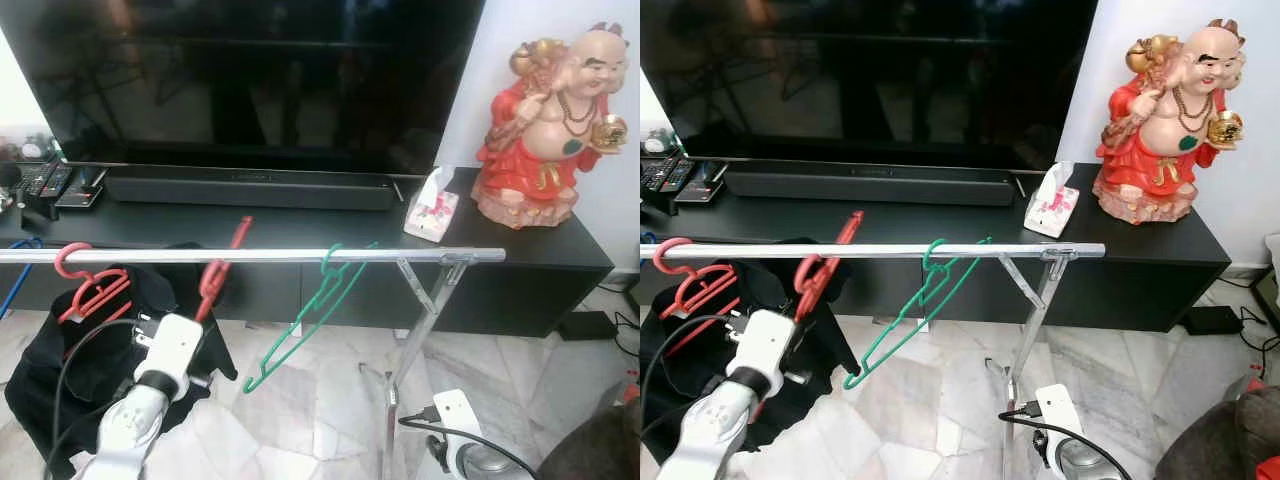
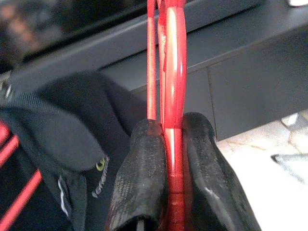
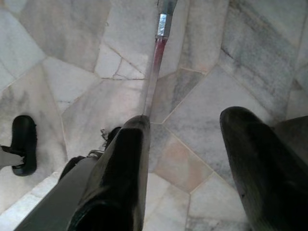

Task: Hang hanger

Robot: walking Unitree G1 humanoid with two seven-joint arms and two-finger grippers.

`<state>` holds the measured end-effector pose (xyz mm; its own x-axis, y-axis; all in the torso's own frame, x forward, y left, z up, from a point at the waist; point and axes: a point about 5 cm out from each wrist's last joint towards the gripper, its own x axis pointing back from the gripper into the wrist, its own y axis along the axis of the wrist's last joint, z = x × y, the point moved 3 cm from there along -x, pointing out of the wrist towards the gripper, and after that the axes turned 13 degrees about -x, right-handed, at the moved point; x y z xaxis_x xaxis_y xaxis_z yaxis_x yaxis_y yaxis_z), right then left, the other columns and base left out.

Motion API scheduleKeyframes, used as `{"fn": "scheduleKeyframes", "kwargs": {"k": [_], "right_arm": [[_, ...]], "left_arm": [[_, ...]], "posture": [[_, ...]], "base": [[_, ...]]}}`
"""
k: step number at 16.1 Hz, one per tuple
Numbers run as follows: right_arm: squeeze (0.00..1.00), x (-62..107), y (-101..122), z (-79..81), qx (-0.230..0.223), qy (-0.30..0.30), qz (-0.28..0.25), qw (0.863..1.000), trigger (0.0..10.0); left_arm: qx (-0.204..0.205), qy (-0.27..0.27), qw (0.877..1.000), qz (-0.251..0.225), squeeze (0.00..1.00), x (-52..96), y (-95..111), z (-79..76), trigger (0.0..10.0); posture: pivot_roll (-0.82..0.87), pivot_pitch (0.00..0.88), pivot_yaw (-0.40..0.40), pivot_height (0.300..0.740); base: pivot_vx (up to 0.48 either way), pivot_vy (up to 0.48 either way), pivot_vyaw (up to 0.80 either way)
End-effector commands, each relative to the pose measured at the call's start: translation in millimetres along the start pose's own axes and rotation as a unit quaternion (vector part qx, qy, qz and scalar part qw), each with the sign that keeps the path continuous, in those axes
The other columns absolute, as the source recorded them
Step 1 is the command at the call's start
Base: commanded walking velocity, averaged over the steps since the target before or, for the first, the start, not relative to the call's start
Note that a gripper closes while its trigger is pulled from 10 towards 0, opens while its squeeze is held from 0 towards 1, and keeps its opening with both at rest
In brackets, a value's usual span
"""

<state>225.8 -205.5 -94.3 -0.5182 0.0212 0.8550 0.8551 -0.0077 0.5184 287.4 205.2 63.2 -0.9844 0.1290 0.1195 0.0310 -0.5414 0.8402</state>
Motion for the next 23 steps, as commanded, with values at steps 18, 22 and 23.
{"fn": "scheduleKeyframes", "kwargs": {"k": [18,22,23], "right_arm": [[0.0,0.0,6,-0.8,-0.004,-0.001,-0.008,1.0,10.0],[0.0,0.0,6,-0.9,-0.004,-0.001,-0.008,1.0,10.0],[0.0,0.0,6,-0.9,-0.004,-0.001,-0.008,1.0,10.0]], "left_arm": [[0.068,0.014,0.989,0.127,0.0,-54.2,-19,1.9,10.0],[0.07,0.004,0.989,0.129,0.52,-49.0,-24,-1.9,10.0],[0.075,0.005,0.989,0.124,1.0,-47.5,-24,-1.6,10.0]], "posture": [[-0.04,0.0,-0.058,0.74],[-0.04,0.0,-0.056,0.74],[-0.04,0.0,-0.056,0.74]], "base": [[0.0,0.0,0.0],[0.0,0.0,0.0],[0.0,0.0,0.0]]}}
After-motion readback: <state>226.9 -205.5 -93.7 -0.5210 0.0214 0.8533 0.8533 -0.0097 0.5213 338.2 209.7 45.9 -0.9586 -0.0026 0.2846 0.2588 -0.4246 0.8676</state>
